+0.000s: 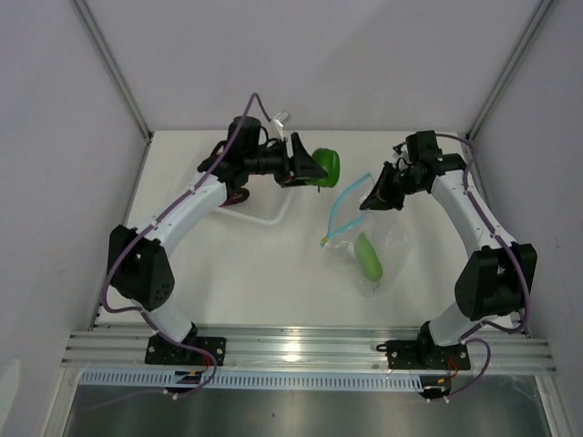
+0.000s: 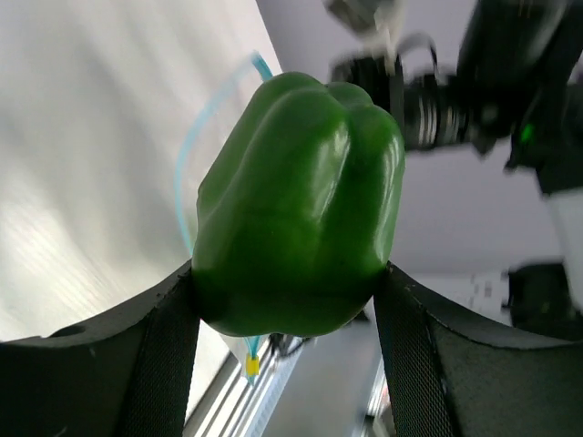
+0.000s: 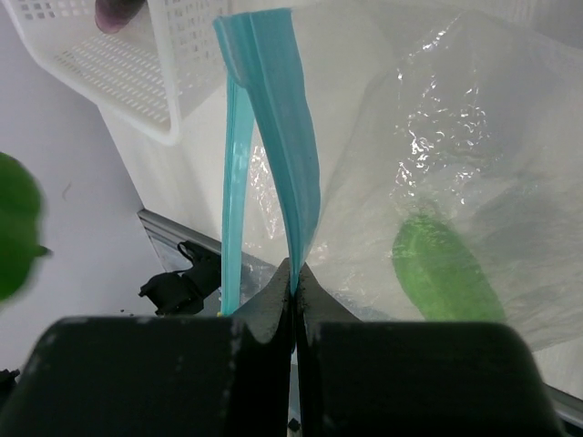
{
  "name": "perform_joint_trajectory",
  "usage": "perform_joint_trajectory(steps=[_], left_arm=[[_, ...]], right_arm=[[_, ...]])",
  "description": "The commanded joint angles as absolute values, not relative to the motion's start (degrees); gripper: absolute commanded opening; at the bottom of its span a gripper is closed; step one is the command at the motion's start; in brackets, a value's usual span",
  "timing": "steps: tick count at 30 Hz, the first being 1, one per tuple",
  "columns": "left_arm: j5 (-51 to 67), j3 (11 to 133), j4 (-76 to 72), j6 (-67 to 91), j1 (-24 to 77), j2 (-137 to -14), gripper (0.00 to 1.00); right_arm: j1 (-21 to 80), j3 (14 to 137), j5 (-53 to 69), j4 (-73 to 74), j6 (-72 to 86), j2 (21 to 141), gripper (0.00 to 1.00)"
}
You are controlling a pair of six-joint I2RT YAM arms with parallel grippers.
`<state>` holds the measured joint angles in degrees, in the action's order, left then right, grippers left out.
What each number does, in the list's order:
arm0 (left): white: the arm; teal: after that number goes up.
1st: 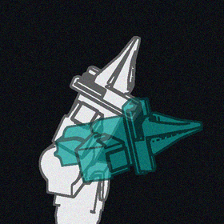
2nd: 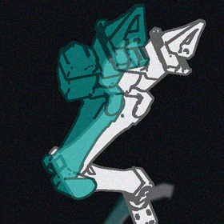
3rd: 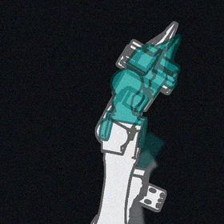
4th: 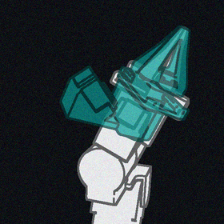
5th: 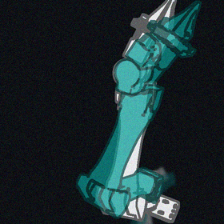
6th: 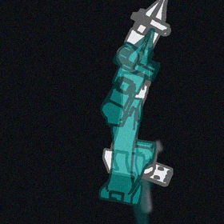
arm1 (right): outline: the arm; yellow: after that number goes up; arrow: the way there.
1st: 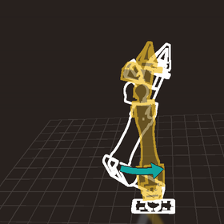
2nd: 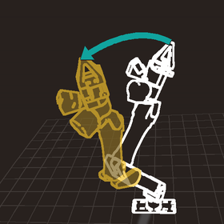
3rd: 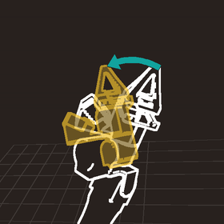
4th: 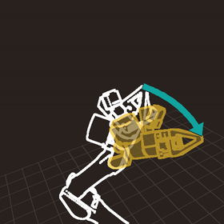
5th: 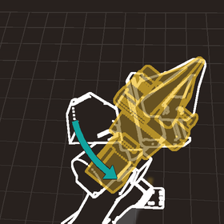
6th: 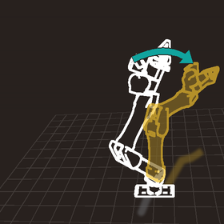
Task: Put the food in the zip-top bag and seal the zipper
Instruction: Place the fake vegetable in the zipper food storage bag.
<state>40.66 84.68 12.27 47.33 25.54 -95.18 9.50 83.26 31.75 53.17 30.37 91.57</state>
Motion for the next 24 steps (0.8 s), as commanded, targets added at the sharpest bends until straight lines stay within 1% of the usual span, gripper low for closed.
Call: perform_joint_trajectory(steps=[1, 3, 6, 9, 10, 12, 15, 18, 19, 20, 24], left_arm=[[51.2, 85.5, 13.2, 35.3, 30.7, -94.7, 0.01], [50.2, 86.0, 19.5, 31.7, 34.0, -95.2, 0.01], [50.3, 84.1, 21.4, 31.6, 35.9, -95.7, 0.01], [49.6, 84.0, 25.7, 30.2, 36.7, -96.8, 0.03], [49.4, 84.6, 27.1, 29.6, 37.0, -97.3, 0.06], [47.0, 85.4, 31.5, 28.5, 37.1, -98.3, 0.06], [45.4, 85.1, 32.2, 28.9, 37.1, -98.9, 0.09], [44.1, 86.1, 32.4, 30.1, 37.1, -99.8, 0.17], [43.9, 86.5, 33.6, 30.3, 37.1, -100.8, 0.23], [43.9, 87.6, 34.2, 30.4, 37.1, -101.4, 0.24], [43.4, 90.3, 36.5, 30.1, 37.2, -103.3, 0.25]], right_arm=[[10.8, 82.9, 32.6, 52.7, 29.2, 88.5, 0.0], [11.0, 82.7, 32.5, 52.8, 29.4, 88.0, 0.0], [11.2, 82.3, 32.4, 52.6, 29.6, 86.9, 0.0], [11.3, 82.2, 32.4, 52.6, 29.9, 86.1, 0.0], [11.3, 82.2, 32.7, 52.5, 30.0, 86.0, 0.0], [11.3, 82.0, 33.0, 52.2, 30.5, 85.3, 0.0], [11.4, 81.9, 33.4, 52.0, 31.0, 84.2, 0.0], [11.3, 81.7, 33.8, 52.0, 31.2, 83.4, 0.0], [11.3, 81.7, 33.9, 52.1, 31.2, 83.2, 0.0], [11.3, 81.5, 34.1, 51.9, 31.2, 83.0, 0.0], [11.6, 80.8, 35.3, 51.6, 31.2, 82.8, 0.0]])
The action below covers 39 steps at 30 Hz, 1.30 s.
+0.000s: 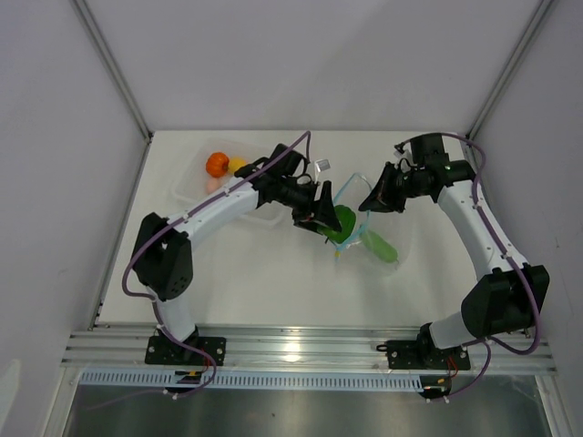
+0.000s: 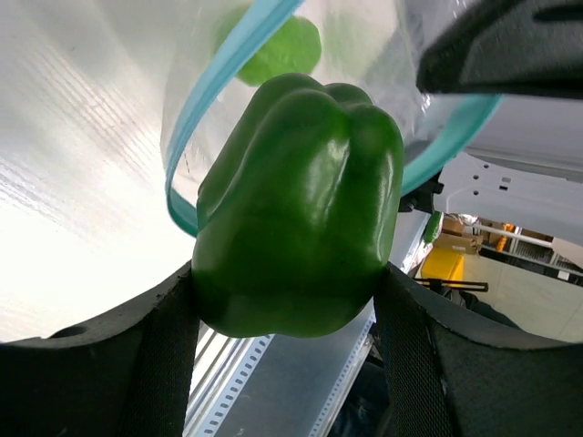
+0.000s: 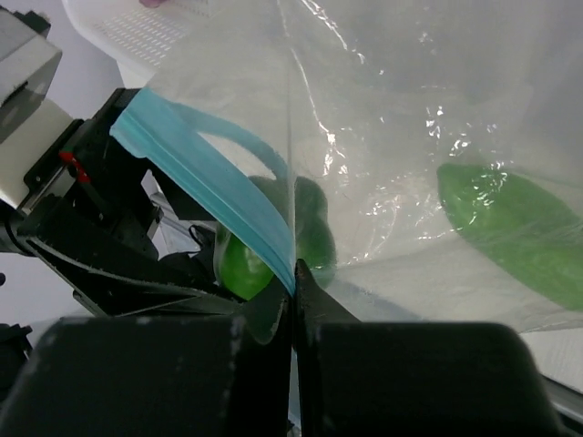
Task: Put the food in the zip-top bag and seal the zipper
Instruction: Place the fake vegetable in the zipper food storage bag, then pick up the fake vegetable from the bin.
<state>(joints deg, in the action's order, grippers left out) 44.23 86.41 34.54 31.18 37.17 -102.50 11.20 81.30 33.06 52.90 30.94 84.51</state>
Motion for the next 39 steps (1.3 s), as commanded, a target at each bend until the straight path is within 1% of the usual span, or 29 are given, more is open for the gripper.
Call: perform_joint_trajectory(steps=[1, 5, 8, 9, 11, 12, 14, 15, 17, 18, 24, 27, 28, 30, 31, 34, 35, 36, 37, 38, 39], left_arm=[[43.2, 91.7, 37.4, 30.0, 37.2, -103.4, 0.25], [43.2, 94.6, 39.1, 30.2, 37.2, -105.3, 0.27], [42.0, 97.2, 41.1, 30.5, 37.2, -106.2, 0.33], [41.8, 97.8, 41.2, 30.5, 37.2, -106.5, 0.37], [40.4, 98.8, 42.1, 29.9, 37.2, -106.7, 0.39], [39.9, 99.7, 42.9, 29.6, 37.3, -107.0, 0.42], [39.6, 101.7, 43.9, 28.7, 37.3, -107.7, 0.45], [39.1, 102.2, 45.2, 28.4, 37.4, -108.3, 0.49], [38.3, 103.4, 46.5, 27.3, 37.4, -108.8, 0.54], [37.7, 103.8, 46.8, 27.2, 37.4, -108.8, 0.99], [34.5, 104.9, 47.6, 25.4, 37.4, -107.2, 1.0], [25.4, 102.2, 46.3, 25.4, 37.3, -102.3, 0.99], [18.9, 98.9, 45.5, 25.7, 37.3, -100.4, 1.0], [11.8, 96.8, 44.1, 26.0, 36.9, -95.5, 1.0], [5.5, 96.2, 44.1, 26.5, 36.7, -94.4, 0.99], [-3.3, 96.6, 48.2, 31.4, 34.0, -93.1, 0.99], [-3.6, 97.0, 50.2, 32.7, 30.5, -93.4, 0.99], [-1.3, 97.2, 50.9, 34.0, 28.2, -95.0, 0.99], [2.4, 97.2, 51.3, 35.8, 26.0, -96.0, 1.0], [9.1, 96.2, 51.6, 36.8, 21.3, -96.8, 1.0], [11.8, 95.7, 51.4, 39.1, 19.2, -98.3, 0.99]], right_arm=[[11.6, 80.9, 35.4, 51.6, 31.2, 82.9, 0.0], [11.5, 81.0, 36.4, 51.4, 30.8, 83.3, 0.0], [11.7, 81.2, 37.0, 51.3, 30.6, 83.8, 0.0], [11.7, 81.2, 37.2, 51.4, 30.6, 84.0, 0.0], [11.7, 81.2, 37.8, 51.2, 30.5, 84.3, 0.0], [11.8, 81.2, 38.1, 51.2, 30.7, 84.5, 0.0], [11.4, 81.2, 39.7, 50.4, 31.6, 85.0, 0.0], [11.3, 81.2, 40.4, 49.9, 32.2, 85.3, 0.0], [11.0, 81.4, 42.5, 48.5, 34.0, 85.5, 0.0], [10.9, 81.5, 43.3, 48.0, 34.5, 85.7, 0.0], [10.4, 81.4, 45.4, 45.9, 37.4, 86.3, 0.0], [10.1, 81.4, 45.4, 45.6, 37.7, 86.2, 0.0], [9.9, 81.4, 45.4, 45.6, 37.8, 86.2, 0.0], [9.8, 81.4, 45.2, 45.8, 37.6, 86.3, 0.0], [9.8, 81.2, 45.1, 46.0, 37.4, 86.5, 0.0], [9.6, 81.1, 44.6, 46.3, 37.3, 86.7, 0.0], [9.7, 81.1, 44.6, 46.3, 37.4, 86.8, 0.0], [9.5, 81.3, 44.6, 46.3, 37.3, 87.0, 0.0], [9.6, 81.4, 44.6, 46.5, 37.2, 87.2, 0.0], [9.6, 81.7, 44.6, 46.7, 37.1, 87.5, 0.0], [9.5, 82.0, 44.6, 47.1, 36.9, 87.7, 0.0]])
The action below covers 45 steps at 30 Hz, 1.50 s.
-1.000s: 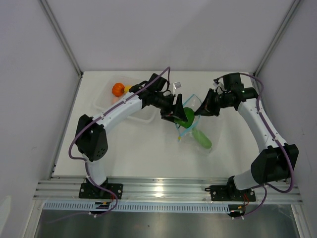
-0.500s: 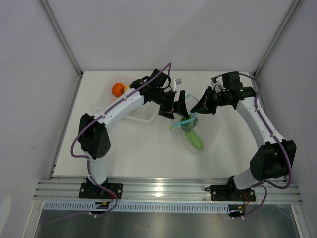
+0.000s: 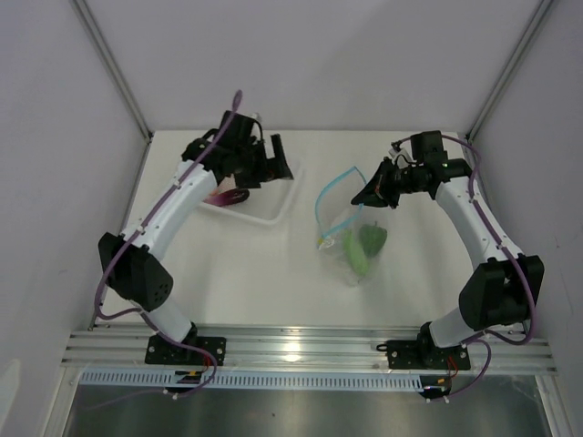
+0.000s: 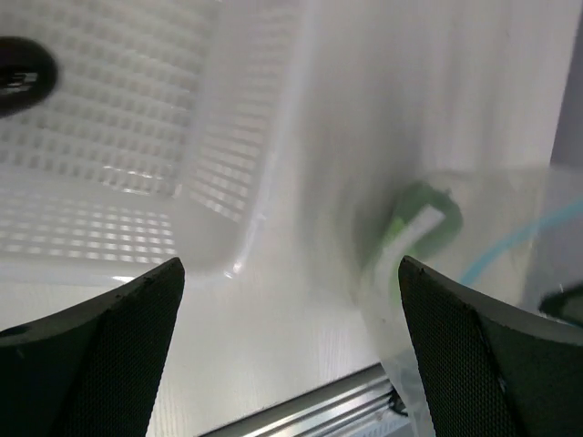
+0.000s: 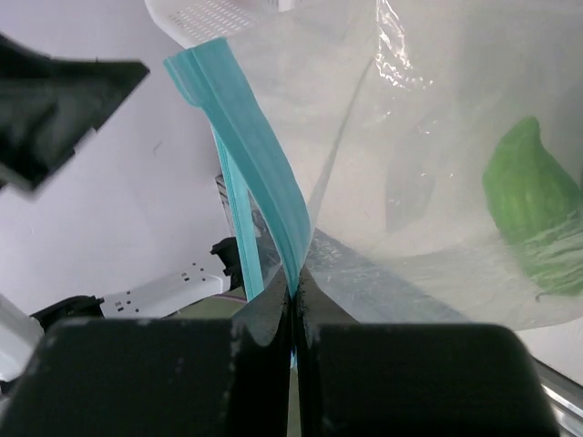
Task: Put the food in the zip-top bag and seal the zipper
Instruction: Pick up the fake vegetable from the bin.
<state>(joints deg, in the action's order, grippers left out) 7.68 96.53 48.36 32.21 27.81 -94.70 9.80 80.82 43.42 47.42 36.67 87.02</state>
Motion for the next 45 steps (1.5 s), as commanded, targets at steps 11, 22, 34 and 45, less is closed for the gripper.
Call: perform_joint_trajectory(steps=[11, 22, 34, 45], left_arm=[[-10.3, 107.1, 61.6, 56.5, 13.3, -109.8, 1.0], [-10.0, 123.6, 76.5, 74.1, 10.2, -127.2, 0.99], [-5.8, 118.7, 76.4, 83.0, 7.5, -131.0, 1.0], [-2.5, 118.6, 79.8, 89.3, 6.6, -132.9, 0.93]], right_arm=[[10.1, 83.4, 43.3, 49.2, 35.5, 89.5, 0.0], [10.6, 83.4, 42.7, 50.9, 34.1, 91.0, 0.0], [10.9, 83.1, 42.5, 50.2, 34.3, 92.2, 0.0], [10.5, 83.1, 42.3, 50.3, 34.0, 92.5, 0.0]])
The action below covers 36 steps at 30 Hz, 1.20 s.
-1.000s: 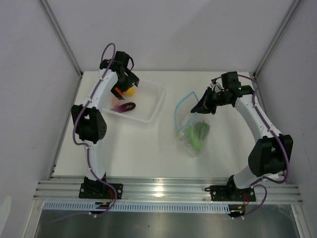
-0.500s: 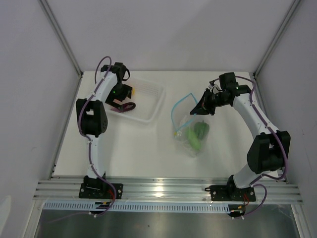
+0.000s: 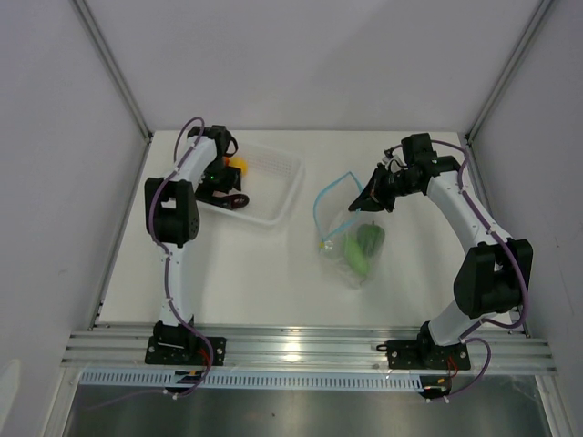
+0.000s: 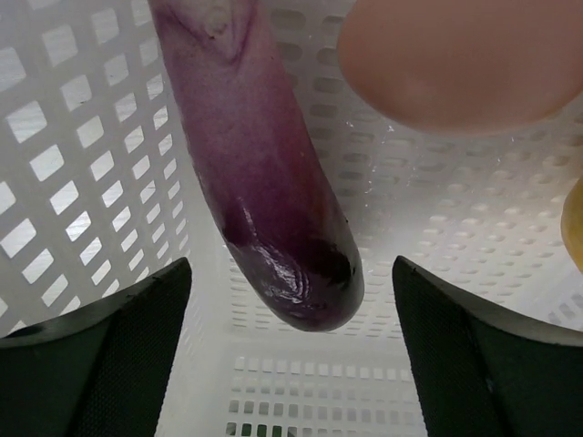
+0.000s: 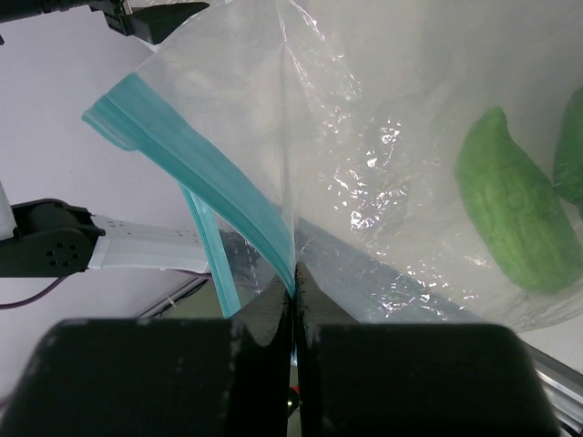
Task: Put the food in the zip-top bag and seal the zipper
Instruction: Pick up the fake vegetable from the bin.
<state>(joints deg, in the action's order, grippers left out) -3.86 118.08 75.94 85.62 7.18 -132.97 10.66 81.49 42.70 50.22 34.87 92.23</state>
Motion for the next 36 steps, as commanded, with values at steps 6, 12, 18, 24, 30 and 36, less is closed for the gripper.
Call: perform_joint_trajectory(steps=[6, 12, 18, 24, 30, 36], left_arm=[[-4.9, 118.4, 81.6, 89.5, 6.7, -132.4, 0.8], [-4.2, 115.3, 76.9, 87.2, 6.6, -130.9, 0.25], [-2.5, 108.7, 73.7, 85.2, 7.9, -125.7, 0.08], [-0.4, 109.6, 72.5, 82.4, 11.4, -119.2, 0.0], [1.0, 119.4, 71.9, 72.4, 17.9, -115.9, 0.01], [5.5, 121.7, 66.3, 57.8, 24.7, -112.1, 0.01]], right_arm=[[10.4, 83.3, 42.2, 50.0, 33.9, 92.4, 0.0], [10.3, 83.3, 42.1, 49.8, 33.9, 92.0, 0.0], [9.5, 83.3, 41.7, 49.9, 33.7, 91.2, 0.0], [9.1, 83.4, 41.8, 49.0, 34.1, 90.8, 0.0], [9.1, 83.1, 40.1, 49.1, 33.0, 90.1, 0.0], [9.2, 83.2, 37.8, 49.3, 31.5, 89.7, 0.0]])
